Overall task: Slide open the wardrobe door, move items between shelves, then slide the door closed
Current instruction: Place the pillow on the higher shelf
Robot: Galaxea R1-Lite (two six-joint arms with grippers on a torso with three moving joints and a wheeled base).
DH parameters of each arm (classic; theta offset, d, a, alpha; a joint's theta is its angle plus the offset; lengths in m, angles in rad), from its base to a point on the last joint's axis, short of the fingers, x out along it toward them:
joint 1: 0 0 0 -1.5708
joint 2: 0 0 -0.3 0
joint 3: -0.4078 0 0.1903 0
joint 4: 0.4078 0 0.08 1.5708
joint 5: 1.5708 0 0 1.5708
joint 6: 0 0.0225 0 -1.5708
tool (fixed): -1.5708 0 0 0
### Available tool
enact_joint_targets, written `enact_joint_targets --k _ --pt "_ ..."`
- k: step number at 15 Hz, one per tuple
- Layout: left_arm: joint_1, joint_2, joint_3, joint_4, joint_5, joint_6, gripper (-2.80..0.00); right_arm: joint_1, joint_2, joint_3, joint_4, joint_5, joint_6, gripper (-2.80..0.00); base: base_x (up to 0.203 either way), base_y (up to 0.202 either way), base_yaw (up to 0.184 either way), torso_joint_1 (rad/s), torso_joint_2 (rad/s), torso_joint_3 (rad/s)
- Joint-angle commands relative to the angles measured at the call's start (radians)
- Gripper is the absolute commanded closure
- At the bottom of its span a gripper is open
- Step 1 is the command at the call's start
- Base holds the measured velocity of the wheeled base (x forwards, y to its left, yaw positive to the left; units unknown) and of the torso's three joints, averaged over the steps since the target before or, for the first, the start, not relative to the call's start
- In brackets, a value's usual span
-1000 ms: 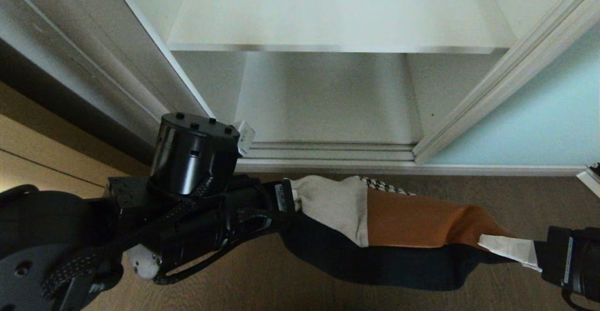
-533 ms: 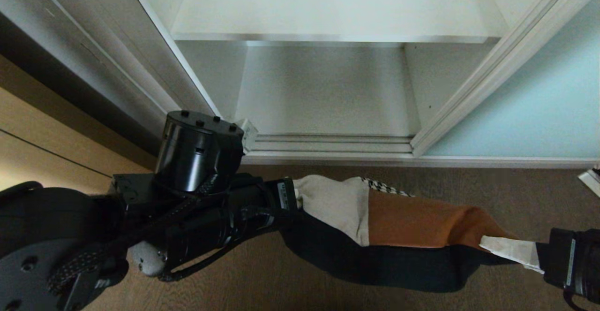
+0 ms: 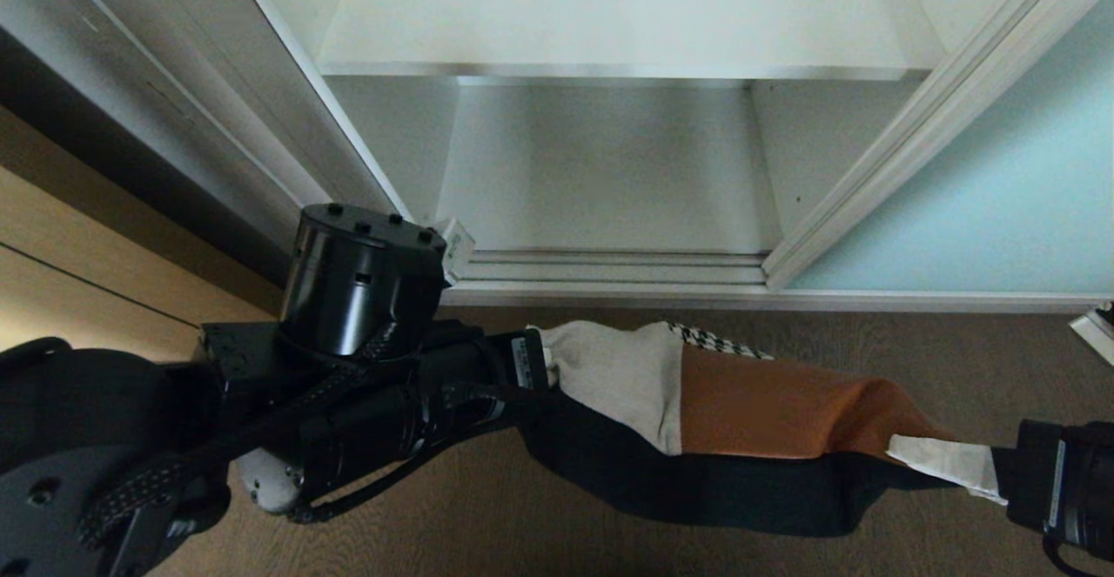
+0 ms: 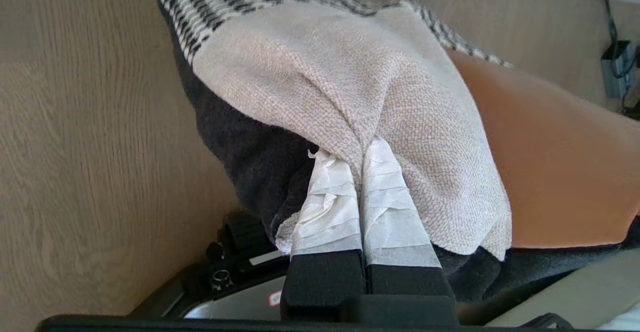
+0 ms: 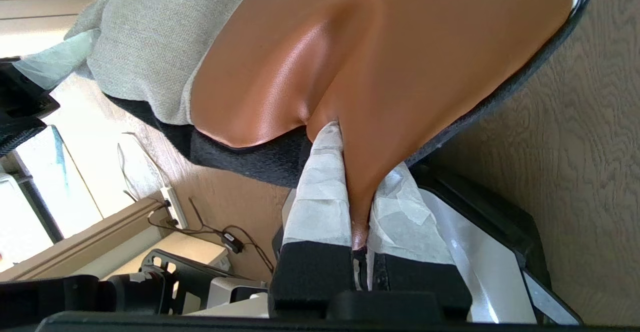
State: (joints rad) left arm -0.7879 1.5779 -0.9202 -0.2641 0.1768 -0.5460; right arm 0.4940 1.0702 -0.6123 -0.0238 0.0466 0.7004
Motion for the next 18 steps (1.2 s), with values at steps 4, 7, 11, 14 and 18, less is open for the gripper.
enact_joint_targets --k 4,7,11,14,18 --pt "0.001 -0.010 0.000 -0.003 0.000 -0.003 0.00 0.017 0.001 0.002 -0.001 0.001 0.005 0.00 0.000 0.000 0.000 0.000 0.00 0.000" --pt "0.001 -0.010 0.003 -0.004 0.000 -0.005 0.00 0.017 0.001 0.000 -0.001 0.001 0.004 0.00 0.000 0.000 0.000 0.000 0.00 0.000" --pt "0.001 -0.001 0.001 -0.003 -0.002 -0.005 0.00 0.017 -0.006 0.003 -0.001 -0.001 0.004 0.00 0.000 0.000 0.000 0.004 0.00 -0.113" --pt "0.000 -0.003 -0.003 -0.007 -0.001 -0.005 0.00 0.017 -0.007 0.003 -0.001 -0.001 0.005 0.00 0.000 0.000 0.000 0.002 0.00 -0.177" --pt "0.001 0.001 -0.022 -0.009 -0.001 -0.009 0.00 0.017 -0.007 0.005 -0.001 0.001 0.005 0.00 0.000 0.000 0.000 0.001 0.00 -0.033"
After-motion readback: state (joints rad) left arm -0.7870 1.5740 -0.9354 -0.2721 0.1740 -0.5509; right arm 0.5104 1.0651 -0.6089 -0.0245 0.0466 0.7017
